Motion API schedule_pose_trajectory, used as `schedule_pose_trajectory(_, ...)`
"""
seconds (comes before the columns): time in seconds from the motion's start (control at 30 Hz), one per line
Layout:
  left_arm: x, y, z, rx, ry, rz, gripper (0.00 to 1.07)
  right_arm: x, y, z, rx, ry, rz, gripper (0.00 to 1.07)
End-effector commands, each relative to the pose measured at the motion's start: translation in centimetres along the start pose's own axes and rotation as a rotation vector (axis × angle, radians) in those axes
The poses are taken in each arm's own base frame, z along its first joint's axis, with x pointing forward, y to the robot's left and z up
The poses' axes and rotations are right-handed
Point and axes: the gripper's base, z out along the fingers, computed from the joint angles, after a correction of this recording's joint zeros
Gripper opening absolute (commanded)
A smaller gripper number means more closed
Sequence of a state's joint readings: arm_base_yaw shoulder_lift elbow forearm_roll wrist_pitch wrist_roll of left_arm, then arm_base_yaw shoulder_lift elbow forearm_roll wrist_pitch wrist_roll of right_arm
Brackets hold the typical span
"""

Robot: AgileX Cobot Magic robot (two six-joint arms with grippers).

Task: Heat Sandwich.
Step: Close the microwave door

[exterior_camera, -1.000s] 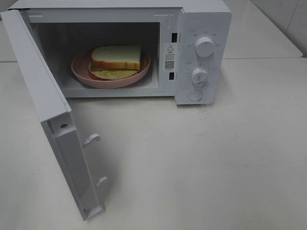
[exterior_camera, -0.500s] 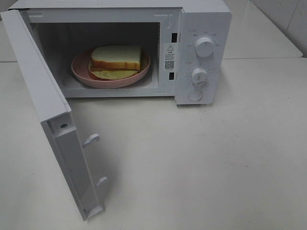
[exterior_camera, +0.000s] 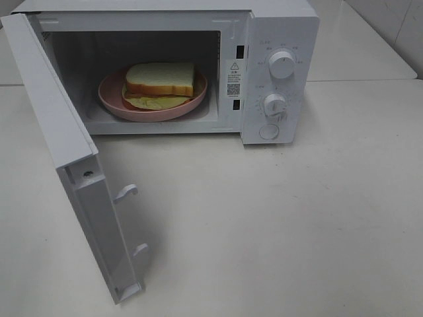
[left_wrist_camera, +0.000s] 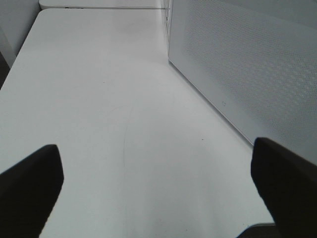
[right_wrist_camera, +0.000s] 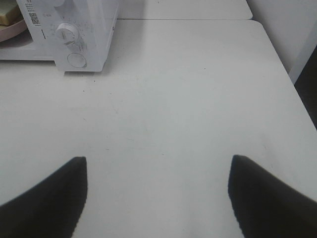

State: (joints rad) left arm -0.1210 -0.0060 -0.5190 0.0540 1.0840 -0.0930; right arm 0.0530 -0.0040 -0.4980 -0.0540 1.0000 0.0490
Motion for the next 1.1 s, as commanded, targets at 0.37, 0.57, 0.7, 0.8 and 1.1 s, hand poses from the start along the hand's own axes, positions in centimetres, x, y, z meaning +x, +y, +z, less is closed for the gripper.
schedule_pose_trajectory(0.37,0.1,0.0,-0.2,0.006,-0.026,-0.005,0.98,0.2,0.0,-0.3,0.005,-0.032,-0.006,0.76)
schedule_pose_trajectory(0.57,0.1,0.0,-0.2,0.007,-0.026,-0.006,0.98,0.2,0.0,-0.3,0.005,-0.032,-0.006,0.76)
schedule_pose_trajectory(0.7,0.1,0.0,-0.2,0.007,-0.026,-0.006,0.98,0.2,0.0,-0.3,0.005,-0.032,-0.006,0.76)
schedule_pose_trajectory(0.8,0.1,0.0,-0.2,0.007,-0.026,-0.006,0.98,0.2,0.0,-0.3,0.005,-0.032,-0.006,0.75)
schedule_pose_trajectory(1.1,-1.5,-0.2,-0.2,0.011,-0.048,-0.018,0.95,0.2,0.0,-0.3,0.005,-0.032,-0.006,0.75)
